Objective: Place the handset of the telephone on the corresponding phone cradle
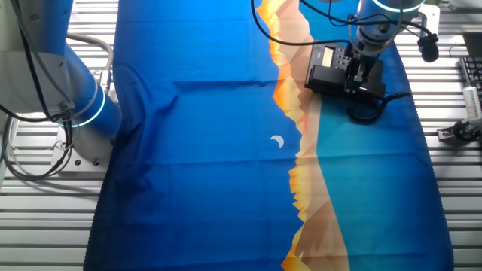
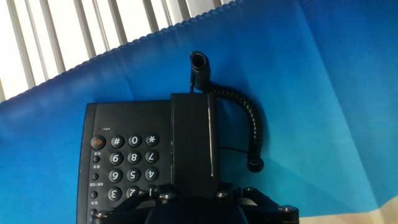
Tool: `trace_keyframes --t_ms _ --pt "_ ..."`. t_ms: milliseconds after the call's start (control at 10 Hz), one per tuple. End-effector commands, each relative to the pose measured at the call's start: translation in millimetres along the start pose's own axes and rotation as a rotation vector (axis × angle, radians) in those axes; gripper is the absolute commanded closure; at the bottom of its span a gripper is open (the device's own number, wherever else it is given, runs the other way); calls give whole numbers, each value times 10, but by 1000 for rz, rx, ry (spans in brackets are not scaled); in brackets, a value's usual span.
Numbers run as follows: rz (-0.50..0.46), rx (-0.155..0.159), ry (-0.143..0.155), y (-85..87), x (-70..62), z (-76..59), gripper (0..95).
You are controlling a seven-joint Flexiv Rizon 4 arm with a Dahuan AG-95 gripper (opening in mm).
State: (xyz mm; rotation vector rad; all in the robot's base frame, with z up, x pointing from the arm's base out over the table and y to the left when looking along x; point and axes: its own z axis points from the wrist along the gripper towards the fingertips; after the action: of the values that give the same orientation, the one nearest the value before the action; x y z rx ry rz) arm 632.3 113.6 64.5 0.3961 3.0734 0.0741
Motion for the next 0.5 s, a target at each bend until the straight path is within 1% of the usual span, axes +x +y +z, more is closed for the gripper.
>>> trace_keyframes --t_ms 100,500 --pt "1 5 3 7 -6 -1 950" --pt "-4 6 3 7 -5 -3 950"
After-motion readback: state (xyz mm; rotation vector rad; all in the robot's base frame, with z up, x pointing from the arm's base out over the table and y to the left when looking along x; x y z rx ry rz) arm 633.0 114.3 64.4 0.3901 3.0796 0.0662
